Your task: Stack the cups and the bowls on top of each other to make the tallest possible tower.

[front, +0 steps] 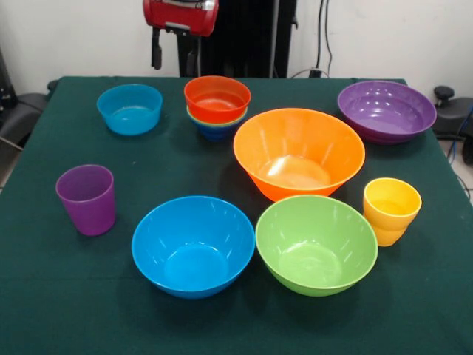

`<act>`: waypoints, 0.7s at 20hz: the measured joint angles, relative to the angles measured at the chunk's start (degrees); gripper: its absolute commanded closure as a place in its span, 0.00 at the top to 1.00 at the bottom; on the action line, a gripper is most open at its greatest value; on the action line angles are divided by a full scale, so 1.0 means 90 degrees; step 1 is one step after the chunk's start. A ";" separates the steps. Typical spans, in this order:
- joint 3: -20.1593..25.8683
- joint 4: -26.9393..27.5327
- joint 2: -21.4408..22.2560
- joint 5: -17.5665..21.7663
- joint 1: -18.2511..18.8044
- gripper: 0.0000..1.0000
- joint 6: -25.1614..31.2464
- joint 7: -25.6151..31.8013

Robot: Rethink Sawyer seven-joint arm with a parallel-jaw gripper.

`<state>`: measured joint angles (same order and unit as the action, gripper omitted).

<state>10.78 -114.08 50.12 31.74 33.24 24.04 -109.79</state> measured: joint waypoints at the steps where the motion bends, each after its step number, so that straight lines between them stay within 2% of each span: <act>1: -0.0001 0.0006 -0.0038 0.0036 0.0003 1.00 0.0000 0.0000; 10: 0.0001 0.0240 -0.0633 0.0522 0.0054 1.00 -0.0001 0.0000; 14: 0.0014 0.0352 -0.0784 0.0551 0.0132 1.00 -0.0003 0.0000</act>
<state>10.90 -110.91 43.07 36.69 34.43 24.02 -109.79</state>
